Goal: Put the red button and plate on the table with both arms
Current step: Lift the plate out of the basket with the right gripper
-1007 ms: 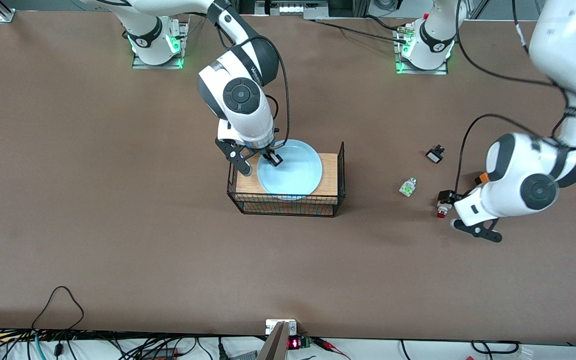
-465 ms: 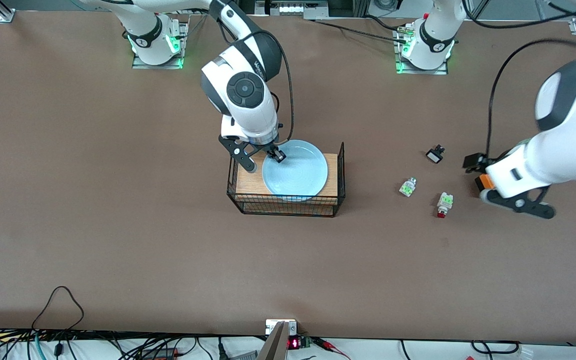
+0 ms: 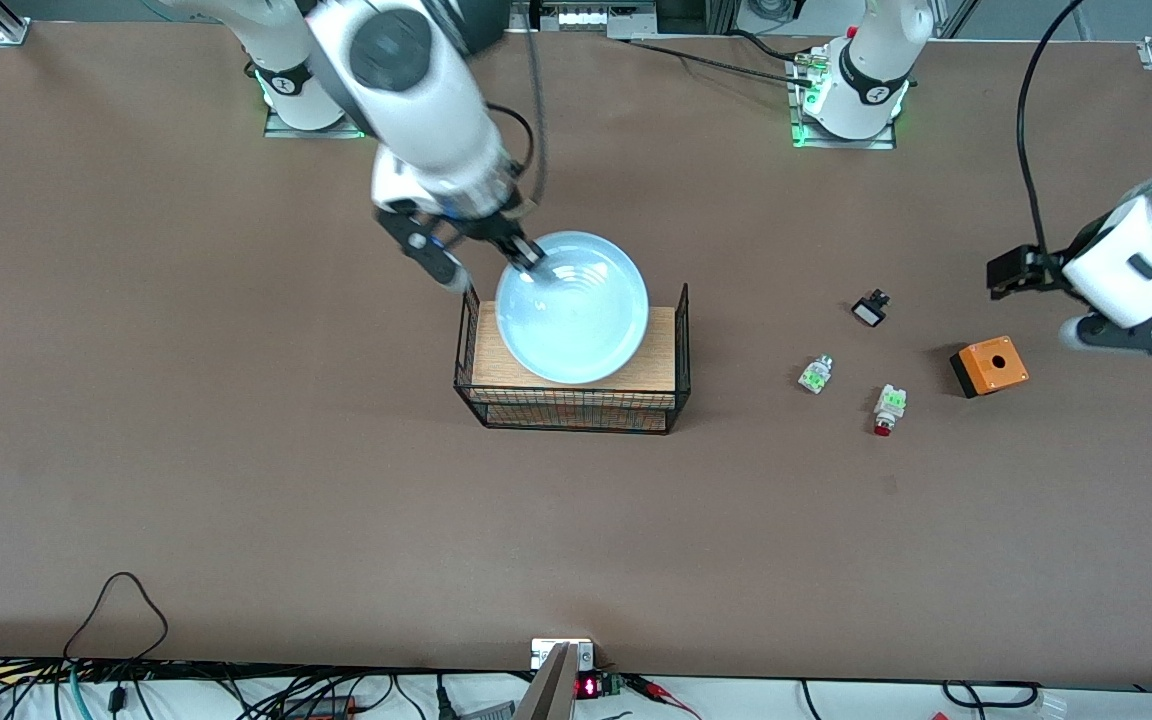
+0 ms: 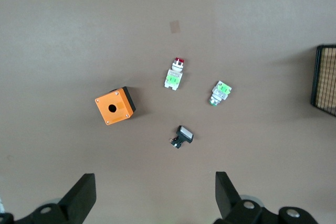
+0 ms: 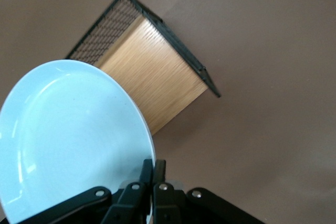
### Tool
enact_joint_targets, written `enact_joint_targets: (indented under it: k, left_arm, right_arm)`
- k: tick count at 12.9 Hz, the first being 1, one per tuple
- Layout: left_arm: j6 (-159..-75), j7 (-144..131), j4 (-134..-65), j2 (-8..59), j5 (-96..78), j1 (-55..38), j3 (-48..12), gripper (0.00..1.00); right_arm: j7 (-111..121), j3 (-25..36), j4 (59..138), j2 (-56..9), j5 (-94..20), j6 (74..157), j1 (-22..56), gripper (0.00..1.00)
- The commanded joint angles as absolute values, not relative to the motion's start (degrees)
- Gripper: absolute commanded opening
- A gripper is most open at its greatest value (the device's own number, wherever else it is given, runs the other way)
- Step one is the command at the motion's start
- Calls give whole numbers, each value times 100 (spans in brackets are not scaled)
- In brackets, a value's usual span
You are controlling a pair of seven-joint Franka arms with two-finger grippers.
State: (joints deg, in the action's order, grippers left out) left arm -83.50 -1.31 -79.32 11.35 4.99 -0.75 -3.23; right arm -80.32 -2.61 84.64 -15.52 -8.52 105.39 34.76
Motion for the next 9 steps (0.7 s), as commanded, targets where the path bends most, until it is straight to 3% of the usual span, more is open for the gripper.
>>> enact_joint_targets:
  k: [1, 5, 9]
  left_arm:
    - [-9584, 330, -9400, 223, 158, -395, 395, 100]
    - [-9397, 958, -9537, 105, 176, -334, 396, 100]
    - [-9369, 976, -9510, 105, 176, -325, 387, 100]
  right_arm:
    - [-7158, -290, 8587, -1144, -1072, 10065, 2990, 0]
    - [-4525, -272, 8989, -994, -923, 9361, 1840, 0]
    - [-2193, -272, 9508, -1011, -433, 9448, 758, 0]
